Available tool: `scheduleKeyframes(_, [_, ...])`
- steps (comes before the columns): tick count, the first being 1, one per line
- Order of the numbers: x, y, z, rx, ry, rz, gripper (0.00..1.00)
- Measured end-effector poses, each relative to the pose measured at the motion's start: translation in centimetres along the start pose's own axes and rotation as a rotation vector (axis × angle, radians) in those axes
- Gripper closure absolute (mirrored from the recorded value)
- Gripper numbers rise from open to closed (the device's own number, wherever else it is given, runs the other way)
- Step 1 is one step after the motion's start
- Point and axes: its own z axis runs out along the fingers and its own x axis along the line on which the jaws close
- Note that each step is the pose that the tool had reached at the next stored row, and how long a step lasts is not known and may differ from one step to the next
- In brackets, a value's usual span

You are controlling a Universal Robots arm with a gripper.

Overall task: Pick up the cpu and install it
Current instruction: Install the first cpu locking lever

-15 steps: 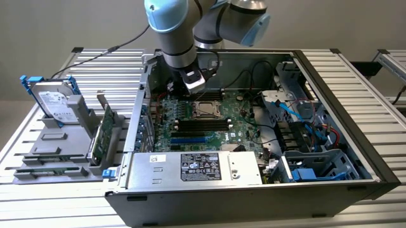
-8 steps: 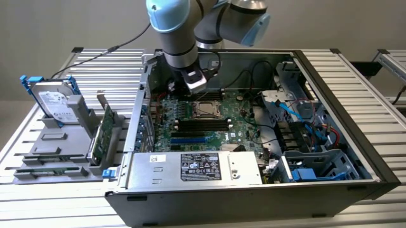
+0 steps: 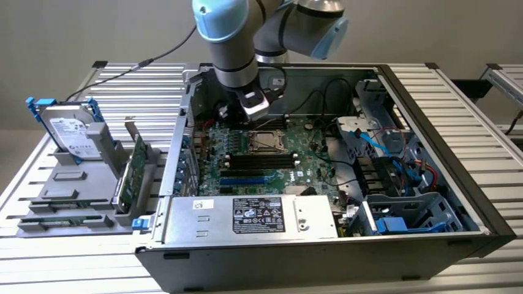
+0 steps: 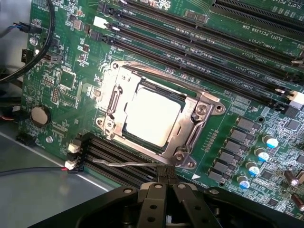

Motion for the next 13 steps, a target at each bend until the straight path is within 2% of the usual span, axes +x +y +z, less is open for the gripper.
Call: scheduleKeyframes(13, [0.29, 0.12, 0.13, -0.0003, 0.0004, 0.001, 0.89])
